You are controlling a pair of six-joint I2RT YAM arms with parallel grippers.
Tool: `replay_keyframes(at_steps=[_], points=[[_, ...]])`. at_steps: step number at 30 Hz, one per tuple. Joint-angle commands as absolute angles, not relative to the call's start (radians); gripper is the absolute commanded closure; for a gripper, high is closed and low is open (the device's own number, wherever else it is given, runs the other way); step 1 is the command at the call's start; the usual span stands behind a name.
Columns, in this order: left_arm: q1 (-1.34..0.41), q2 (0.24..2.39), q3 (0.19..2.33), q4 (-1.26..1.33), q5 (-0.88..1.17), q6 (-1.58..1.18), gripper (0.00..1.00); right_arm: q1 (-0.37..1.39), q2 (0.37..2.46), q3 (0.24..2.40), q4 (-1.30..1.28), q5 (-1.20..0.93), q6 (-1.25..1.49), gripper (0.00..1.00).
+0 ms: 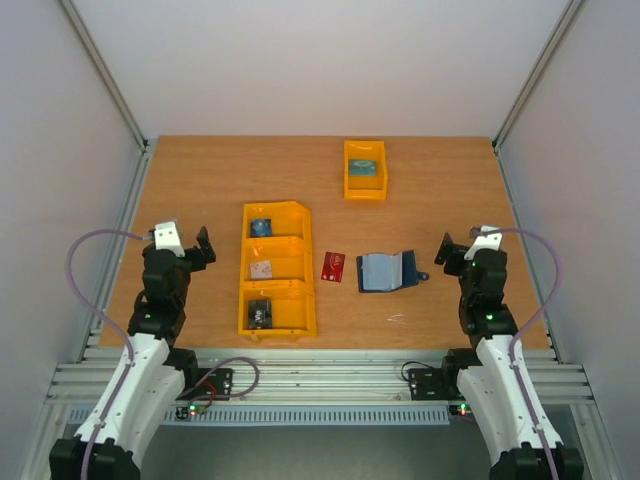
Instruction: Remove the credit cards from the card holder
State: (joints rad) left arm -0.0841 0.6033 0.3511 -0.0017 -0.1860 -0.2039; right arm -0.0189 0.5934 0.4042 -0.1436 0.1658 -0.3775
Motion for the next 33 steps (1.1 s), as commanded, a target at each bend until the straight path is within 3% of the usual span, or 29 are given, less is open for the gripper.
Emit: replay_keyframes(at_steps=[1,5,9,17,23,30,33], points=[[-0.072,0.638,0.265,0.261,-0.273,-0.091,0.01,-0.022,0.637,0.292,0.244,0.164,-0.394,0.01],[-0.062,0.673,0.198,0.370,-0.236,-0.023,0.01,-0.022,0.835,0.234,0.484,0.057,-0.403,0.01],[-0.054,0.744,0.107,0.525,-0.192,0.011,0.01,-0.022,1.177,0.189,0.855,0.038,-0.385,0.01],[-0.042,0.926,0.114,0.668,-0.419,-0.106,0.01,-0.020,1.624,0.167,1.358,0.034,-0.461,0.01],[-0.040,1.102,0.175,0.764,-0.453,-0.172,0.01,-0.022,1.620,0.230,1.235,0.011,-0.470,0.02],[-0.027,1.404,0.306,0.901,-0.332,-0.117,0.01,-0.024,1.592,0.377,0.932,-0.045,-0.483,0.02],[-0.027,1.480,0.324,0.949,-0.192,-0.069,0.01,-0.026,1.591,0.397,0.882,-0.052,-0.485,0.01]])
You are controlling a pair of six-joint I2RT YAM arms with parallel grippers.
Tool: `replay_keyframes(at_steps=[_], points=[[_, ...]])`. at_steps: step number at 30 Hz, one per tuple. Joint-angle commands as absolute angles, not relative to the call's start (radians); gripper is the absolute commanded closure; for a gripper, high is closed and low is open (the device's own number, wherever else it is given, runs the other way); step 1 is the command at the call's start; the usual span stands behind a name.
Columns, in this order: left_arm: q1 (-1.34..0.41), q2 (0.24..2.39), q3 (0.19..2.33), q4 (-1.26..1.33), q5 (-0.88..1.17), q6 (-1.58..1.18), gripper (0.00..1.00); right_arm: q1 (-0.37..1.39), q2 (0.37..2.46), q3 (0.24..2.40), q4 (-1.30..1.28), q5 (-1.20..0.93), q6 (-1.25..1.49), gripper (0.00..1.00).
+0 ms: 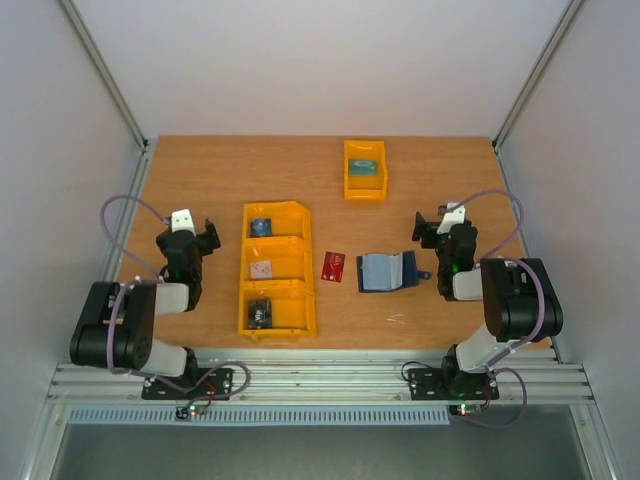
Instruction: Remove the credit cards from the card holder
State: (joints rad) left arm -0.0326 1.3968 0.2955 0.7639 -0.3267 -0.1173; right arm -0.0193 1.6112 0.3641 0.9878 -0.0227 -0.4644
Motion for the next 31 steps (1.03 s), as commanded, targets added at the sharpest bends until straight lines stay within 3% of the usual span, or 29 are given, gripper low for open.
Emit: replay_keyframes(at_steps=[1,31], points=[[-0.027,1.522,0.310,1.019,-0.190,-0.058,0.01,-0.028,1.592,0.397,0.881,-0.053,-0.484,0.01],[-0.028,1.559,0.369,0.956,-0.186,-0.040,0.01,-0.034,1.592,0.425,0.828,-0.008,-0.456,0.01]])
